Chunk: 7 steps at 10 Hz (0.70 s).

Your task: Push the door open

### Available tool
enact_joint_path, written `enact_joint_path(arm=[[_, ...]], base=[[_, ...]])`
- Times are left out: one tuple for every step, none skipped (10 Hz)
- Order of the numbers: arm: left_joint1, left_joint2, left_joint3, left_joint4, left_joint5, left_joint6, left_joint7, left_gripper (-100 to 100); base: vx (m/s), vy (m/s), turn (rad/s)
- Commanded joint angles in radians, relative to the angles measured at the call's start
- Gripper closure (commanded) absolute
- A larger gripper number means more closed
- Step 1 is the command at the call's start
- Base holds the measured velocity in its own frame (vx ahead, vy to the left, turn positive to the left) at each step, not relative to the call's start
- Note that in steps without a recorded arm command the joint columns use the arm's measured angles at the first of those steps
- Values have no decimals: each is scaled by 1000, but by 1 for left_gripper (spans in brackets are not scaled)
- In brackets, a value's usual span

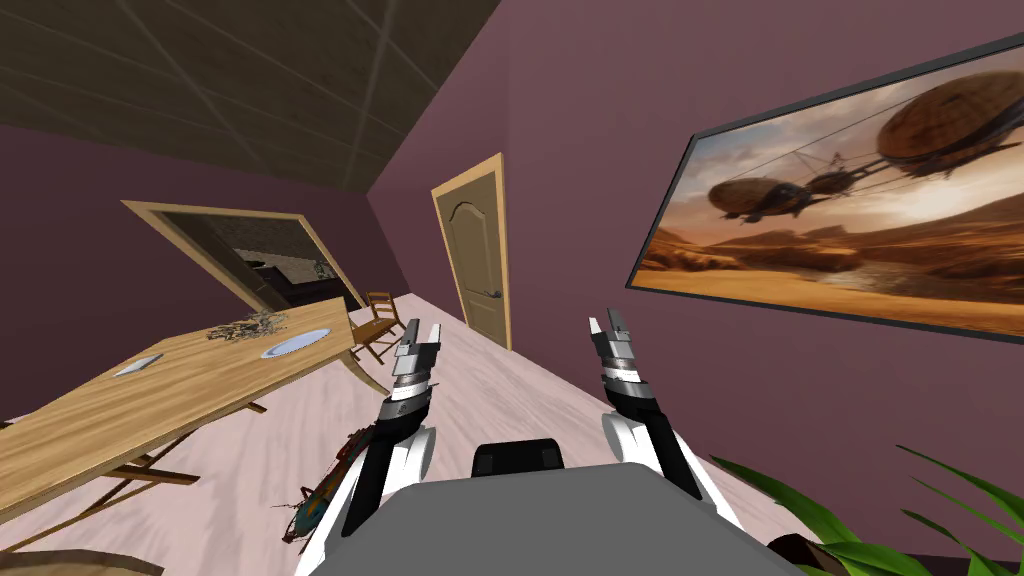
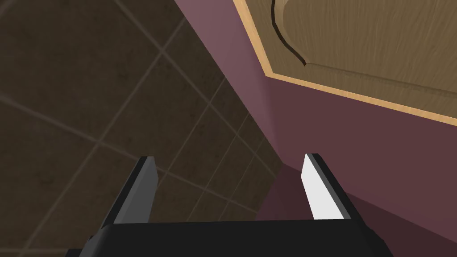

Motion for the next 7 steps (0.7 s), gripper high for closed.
enact_joint_path(arm=[[-15,9,3,35,1,-1,-5,-100],[-24,14,4,57,2,-1,-9,-100],[-29,16,5,70,2,-1,-11,-100],[-43,22,7,102,3,-2,-15,-100],[-49,25,9,117,4,-2,-18,-100],[-57,28,10,135,4,-2,-20,-100],[-65,32,11,155,5,-2,-23,-100]], base=[[126,62,-127],[133,82,-149],[120,68,-108],[136,70,-143],[134,79,-106],[103,71,-89],[92,66,-101]])
